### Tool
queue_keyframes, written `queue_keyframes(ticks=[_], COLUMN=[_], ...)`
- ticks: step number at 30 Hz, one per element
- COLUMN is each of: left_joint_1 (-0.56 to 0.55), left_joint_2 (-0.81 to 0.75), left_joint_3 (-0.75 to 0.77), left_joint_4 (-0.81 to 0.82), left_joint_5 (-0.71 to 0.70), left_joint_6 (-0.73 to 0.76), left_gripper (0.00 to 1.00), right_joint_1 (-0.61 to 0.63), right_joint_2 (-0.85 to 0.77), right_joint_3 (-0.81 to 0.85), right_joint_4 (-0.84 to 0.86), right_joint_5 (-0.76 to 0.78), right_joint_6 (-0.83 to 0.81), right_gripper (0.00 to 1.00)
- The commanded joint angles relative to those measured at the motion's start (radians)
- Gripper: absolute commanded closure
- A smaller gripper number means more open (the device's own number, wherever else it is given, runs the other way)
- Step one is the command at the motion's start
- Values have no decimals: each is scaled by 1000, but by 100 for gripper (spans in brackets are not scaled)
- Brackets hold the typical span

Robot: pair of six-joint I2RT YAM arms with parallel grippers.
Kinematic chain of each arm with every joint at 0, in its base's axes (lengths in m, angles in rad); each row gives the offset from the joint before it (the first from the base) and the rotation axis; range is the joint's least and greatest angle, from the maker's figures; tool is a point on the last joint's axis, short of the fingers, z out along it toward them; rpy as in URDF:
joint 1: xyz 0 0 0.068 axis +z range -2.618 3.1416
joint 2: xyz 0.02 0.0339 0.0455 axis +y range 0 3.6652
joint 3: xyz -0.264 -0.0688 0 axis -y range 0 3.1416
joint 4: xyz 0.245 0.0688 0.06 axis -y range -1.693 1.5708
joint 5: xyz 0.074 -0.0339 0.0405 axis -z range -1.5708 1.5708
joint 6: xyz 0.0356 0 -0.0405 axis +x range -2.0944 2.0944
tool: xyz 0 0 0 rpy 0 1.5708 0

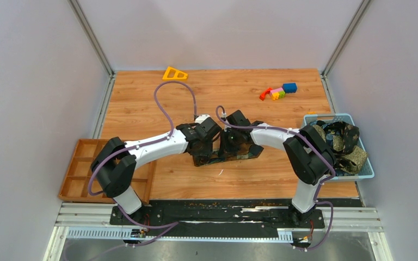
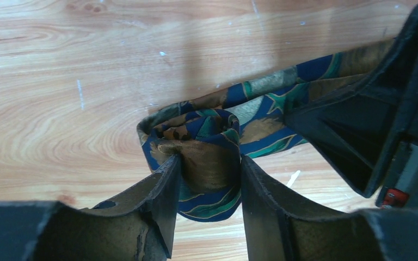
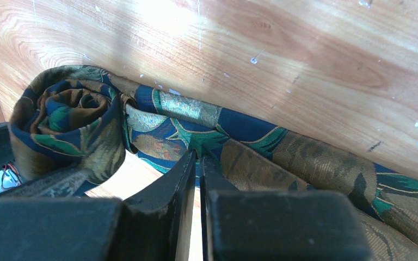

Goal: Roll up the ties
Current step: Roll the tie at the center of the board.

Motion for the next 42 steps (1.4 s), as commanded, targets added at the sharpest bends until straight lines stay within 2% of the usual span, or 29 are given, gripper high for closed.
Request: queue_keyframes(ticks=[1, 10, 18, 28, 42], left_joint_1=[-10, -11, -11, -9, 5], left_joint_2=[0, -26, -43, -65, -122], left_joint_3=[6, -50, -113, -124, -125], left_joint_4=[85, 209, 343, 364, 327], left_joint_5=[66, 131, 184, 159, 107], left_joint_6=[-40, -48, -37, -28, 14], left_gripper=[49, 48, 50, 48, 40], right_joint_1=[-8, -18, -79, -93, -87], right_joint_2=[-3, -40, -112, -206, -218], right_joint_3=[-5, 20, 44, 3, -41], right_joint_4=[11, -28, -54, -44, 43], right_joint_5=[21, 28, -4, -66, -170], right_joint_6=[-24, -32, -41, -20, 34], right_gripper=[91, 91, 89, 82, 72])
